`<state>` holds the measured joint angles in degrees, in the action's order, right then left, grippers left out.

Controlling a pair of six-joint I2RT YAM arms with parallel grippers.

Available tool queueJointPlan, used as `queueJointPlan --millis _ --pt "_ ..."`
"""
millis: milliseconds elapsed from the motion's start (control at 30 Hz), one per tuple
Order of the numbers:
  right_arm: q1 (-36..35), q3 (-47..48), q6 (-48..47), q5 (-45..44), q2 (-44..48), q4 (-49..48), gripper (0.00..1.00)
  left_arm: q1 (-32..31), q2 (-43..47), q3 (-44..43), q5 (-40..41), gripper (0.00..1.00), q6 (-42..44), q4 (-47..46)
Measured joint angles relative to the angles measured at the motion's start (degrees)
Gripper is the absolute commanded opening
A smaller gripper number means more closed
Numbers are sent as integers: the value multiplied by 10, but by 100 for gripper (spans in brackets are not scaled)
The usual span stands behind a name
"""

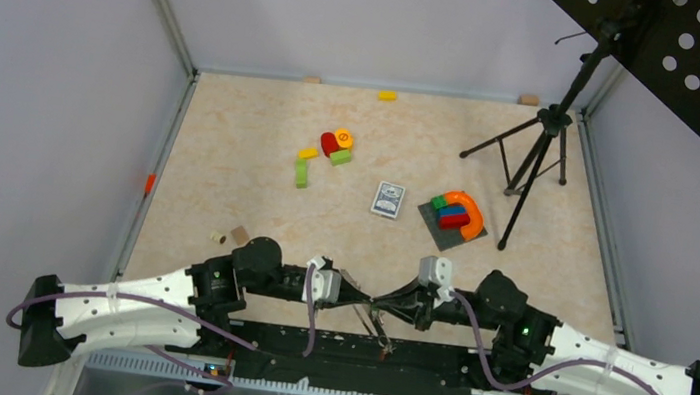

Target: Remove the keys from the keyring

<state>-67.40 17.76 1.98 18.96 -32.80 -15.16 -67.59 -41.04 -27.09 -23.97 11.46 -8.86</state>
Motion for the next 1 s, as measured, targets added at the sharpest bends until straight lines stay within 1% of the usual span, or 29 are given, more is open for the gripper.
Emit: queueJointPlan --millis 67,167,267,300,333,600,833,1000 --pt "0 8 1 -3 0 15 0 0 0 0 3 19 -3 0" --pt "0 18 6 -11 0 42 0 0 1 -3 10 34 -9 -1" --pt "0 24 12 -20 -3 63 0 0 8 -7 13 47 -14 -1" --pt "0 26 14 -23 -6 73 0 0 11 -7 14 51 -14 -1" --pt "0 28 16 -24 -9 80 0 0 15 -8 15 52 -17 -1" --pt "0 47 24 -28 -15 119 0 0 20 -9 17 52 -24 1" --pt "0 75 27 -32 -16 136 0 0 -4 -9 17 51 -30 5" --pt "0 83 28 -35 -24 146 0 0 -18 -9 15 48 -37 5"
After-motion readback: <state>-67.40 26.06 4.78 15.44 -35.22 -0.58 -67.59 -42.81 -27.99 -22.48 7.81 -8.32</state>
